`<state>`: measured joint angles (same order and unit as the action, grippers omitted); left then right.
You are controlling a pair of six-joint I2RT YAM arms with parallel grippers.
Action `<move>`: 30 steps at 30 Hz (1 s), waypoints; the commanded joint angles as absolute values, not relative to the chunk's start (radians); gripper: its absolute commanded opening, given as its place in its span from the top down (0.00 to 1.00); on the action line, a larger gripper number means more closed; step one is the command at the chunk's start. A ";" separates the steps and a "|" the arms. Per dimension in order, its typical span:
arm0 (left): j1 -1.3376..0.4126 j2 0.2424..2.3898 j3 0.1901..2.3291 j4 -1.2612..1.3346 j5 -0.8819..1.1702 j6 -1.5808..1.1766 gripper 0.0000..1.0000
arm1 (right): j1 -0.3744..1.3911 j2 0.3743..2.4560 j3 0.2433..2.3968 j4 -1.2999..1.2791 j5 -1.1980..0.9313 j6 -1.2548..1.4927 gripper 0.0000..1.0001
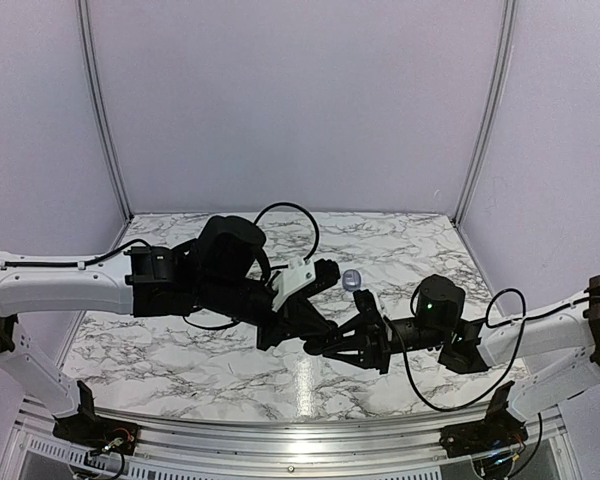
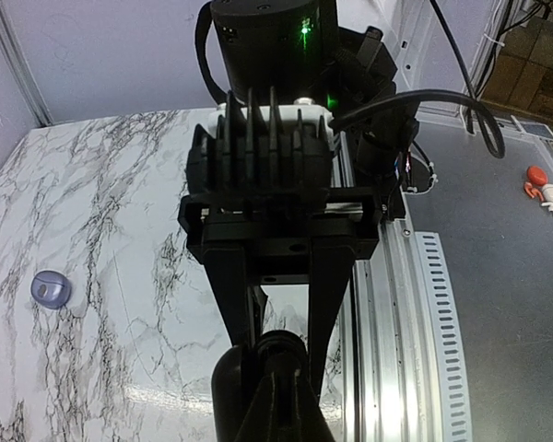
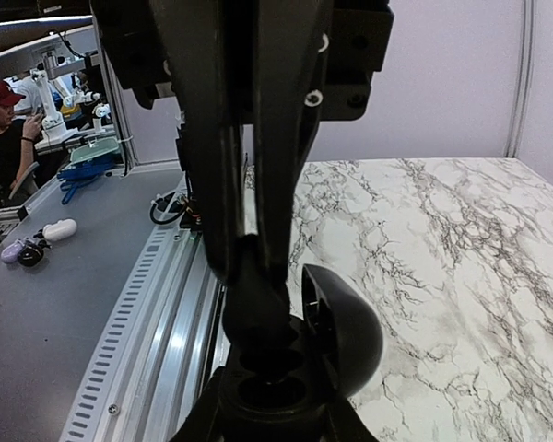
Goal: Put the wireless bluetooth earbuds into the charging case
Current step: Place the right earbud in the right side groove of the charging case.
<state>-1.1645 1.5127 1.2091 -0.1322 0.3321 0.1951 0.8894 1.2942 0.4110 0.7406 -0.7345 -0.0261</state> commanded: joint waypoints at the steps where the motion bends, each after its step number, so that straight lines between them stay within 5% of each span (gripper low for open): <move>1: -1.170 1.537 1.236 -0.151 0.334 0.206 1.00 | 0.896 1.276 0.442 0.762 -0.706 -0.016 1.00; 24: -1.193 1.640 1.306 -0.265 0.300 0.252 1.00 | 0.904 1.249 0.436 0.770 -0.734 -0.030 1.00; 30: -1.193 1.616 1.331 -0.283 0.243 0.253 0.88 | 0.903 1.236 0.424 0.769 -0.727 -0.025 1.00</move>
<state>-1.1828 1.6100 1.2980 -0.2245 0.2924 0.2344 0.8940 1.2766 0.4084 0.7078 -0.7166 -0.0265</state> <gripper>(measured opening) 0.072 0.250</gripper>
